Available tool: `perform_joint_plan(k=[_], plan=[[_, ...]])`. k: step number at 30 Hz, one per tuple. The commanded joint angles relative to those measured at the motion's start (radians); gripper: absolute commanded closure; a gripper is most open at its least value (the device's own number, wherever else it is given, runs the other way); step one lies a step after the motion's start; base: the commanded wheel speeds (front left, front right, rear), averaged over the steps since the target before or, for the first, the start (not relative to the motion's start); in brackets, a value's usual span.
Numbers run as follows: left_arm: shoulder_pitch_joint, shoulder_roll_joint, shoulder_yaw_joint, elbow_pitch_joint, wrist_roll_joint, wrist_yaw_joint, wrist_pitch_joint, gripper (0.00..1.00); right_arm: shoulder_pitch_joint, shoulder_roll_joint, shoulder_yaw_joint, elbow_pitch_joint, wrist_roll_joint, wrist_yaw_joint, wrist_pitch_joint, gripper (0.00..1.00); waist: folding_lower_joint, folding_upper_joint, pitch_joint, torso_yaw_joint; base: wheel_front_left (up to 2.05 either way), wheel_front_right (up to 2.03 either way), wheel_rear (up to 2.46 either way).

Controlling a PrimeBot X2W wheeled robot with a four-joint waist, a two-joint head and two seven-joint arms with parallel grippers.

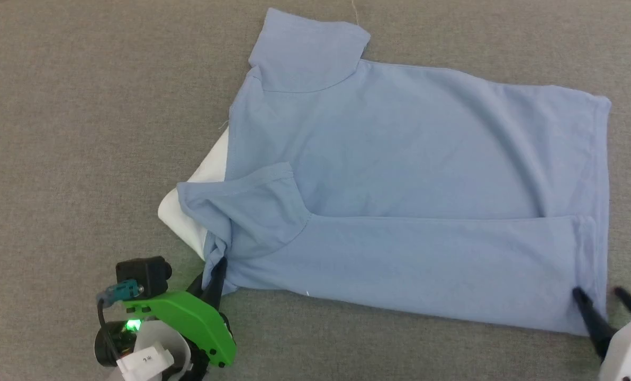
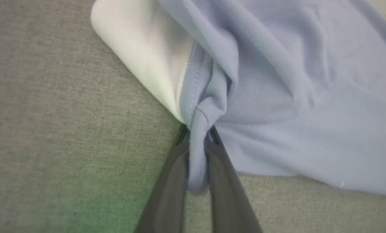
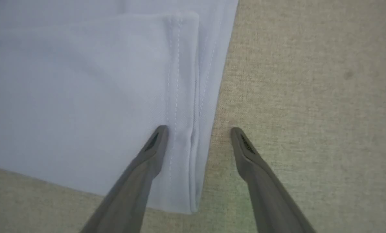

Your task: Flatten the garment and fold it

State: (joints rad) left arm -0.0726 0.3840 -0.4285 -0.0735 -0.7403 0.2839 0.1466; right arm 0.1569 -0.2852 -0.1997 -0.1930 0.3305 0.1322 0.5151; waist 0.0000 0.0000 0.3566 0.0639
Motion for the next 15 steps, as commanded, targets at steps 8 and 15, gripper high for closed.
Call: perform_joint_plan(k=[8,15], plan=[[-0.011,-0.009,-0.006,0.005,0.012,0.002,-0.019,1.00,0.033,0.043,0.019,-0.015,0.028,-0.002,0.113,0.79,0.0000,0.0000,0.006,0.004,0.00,0.00,0.00],[-0.027,-0.009,-0.002,0.002,0.016,0.006,-0.028,1.00,0.006,0.024,0.052,-0.019,0.033,-0.002,0.107,1.00,0.0000,0.0000,-0.017,-0.003,0.00,0.00,0.00]])
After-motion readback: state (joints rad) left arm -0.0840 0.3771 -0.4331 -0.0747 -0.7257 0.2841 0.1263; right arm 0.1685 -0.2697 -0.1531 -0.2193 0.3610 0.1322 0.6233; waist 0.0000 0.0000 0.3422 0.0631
